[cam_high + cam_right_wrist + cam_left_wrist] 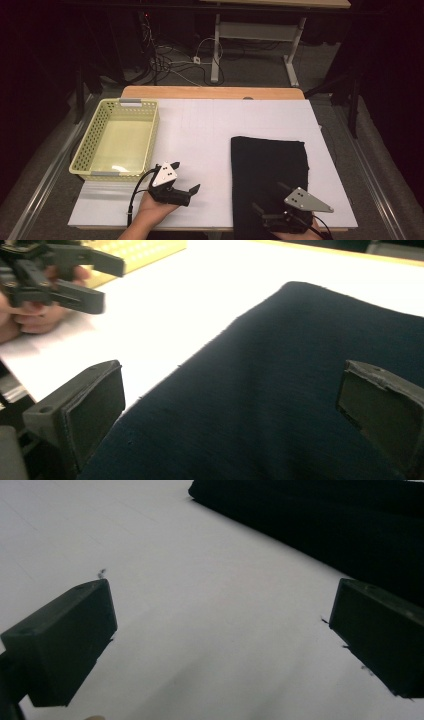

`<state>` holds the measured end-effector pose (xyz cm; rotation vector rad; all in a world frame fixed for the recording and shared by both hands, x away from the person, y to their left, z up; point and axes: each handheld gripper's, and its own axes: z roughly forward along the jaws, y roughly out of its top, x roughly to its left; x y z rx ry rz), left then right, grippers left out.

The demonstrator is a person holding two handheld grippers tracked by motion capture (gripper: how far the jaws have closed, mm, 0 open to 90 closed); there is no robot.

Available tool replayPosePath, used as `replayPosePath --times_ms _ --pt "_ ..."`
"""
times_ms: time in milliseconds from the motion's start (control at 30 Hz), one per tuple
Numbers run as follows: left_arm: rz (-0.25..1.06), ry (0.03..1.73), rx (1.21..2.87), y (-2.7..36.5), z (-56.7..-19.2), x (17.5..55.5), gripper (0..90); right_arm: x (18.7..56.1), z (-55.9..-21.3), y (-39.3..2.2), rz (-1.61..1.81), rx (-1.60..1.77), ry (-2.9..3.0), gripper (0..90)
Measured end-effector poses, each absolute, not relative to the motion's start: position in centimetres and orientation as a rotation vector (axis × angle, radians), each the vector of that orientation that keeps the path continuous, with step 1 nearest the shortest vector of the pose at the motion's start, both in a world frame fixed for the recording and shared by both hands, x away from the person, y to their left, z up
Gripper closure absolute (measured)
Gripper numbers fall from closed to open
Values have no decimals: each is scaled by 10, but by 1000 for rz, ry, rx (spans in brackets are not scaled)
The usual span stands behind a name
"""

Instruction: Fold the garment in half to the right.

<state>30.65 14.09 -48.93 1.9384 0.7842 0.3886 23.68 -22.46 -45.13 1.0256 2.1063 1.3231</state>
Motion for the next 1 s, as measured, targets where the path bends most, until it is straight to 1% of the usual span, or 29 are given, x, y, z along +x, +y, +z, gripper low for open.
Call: replayPosePath --times_ms 200,467,533,667,767,1000 --pt "393 782 1938 141 -489 306 0 236 -458 -202 1355 1003 2155 9" --pt "392 776 1940 141 -489 306 0 231 -467 -186 1327 986 2215 39" --pt "391 776 1939 141 -489 306 0 229 -469 -182 1309 976 2241 65" --pt "387 775 1940 141 -489 306 0 222 -474 -176 1263 955 2290 157" --pt "385 773 1940 141 -489 306 0 217 -478 -172 1209 948 2331 203" --pt "387 776 1937 141 -489 306 0 210 -484 -167 1127 937 2356 282"
